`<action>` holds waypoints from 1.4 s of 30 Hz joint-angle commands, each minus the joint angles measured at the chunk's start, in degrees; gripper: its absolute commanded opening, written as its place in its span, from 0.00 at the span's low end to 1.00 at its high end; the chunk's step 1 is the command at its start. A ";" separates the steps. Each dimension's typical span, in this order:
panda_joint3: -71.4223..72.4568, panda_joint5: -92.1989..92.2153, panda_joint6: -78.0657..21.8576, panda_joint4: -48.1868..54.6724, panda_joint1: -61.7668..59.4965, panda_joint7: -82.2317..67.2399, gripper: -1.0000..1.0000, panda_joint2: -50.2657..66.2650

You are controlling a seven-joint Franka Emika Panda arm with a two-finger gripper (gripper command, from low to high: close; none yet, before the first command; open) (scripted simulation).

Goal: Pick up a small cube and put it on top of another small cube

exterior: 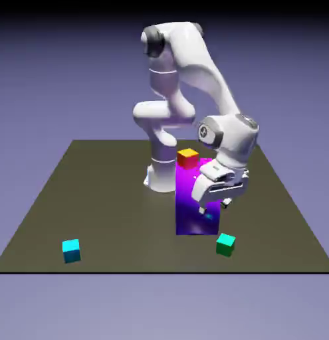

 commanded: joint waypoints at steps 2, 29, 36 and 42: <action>2.22 -2.29 -4.54 3.26 -0.12 0.19 0.50 4.16; 24.02 -29.48 -46.67 30.58 -5.57 4.51 0.50 49.85; 25.94 -26.72 -53.03 38.05 -1.48 2.17 0.00 48.49; 20.36 -16.41 -54.42 32.81 0.11 1.00 0.00 36.04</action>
